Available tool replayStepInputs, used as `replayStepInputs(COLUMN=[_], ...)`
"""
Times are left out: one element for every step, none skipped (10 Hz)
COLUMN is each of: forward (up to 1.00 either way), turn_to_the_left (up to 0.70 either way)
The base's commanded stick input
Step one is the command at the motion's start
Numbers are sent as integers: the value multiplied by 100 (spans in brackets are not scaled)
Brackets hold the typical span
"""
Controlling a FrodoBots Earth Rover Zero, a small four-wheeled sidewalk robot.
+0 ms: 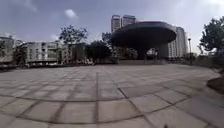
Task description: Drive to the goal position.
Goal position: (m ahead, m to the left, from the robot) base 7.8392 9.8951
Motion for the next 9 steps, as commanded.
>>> replayStepInputs(forward=[70,70,70,70,70,70,70,70,70], turn_to_the_left=[0,0,0,0,0,0,0,0,0])
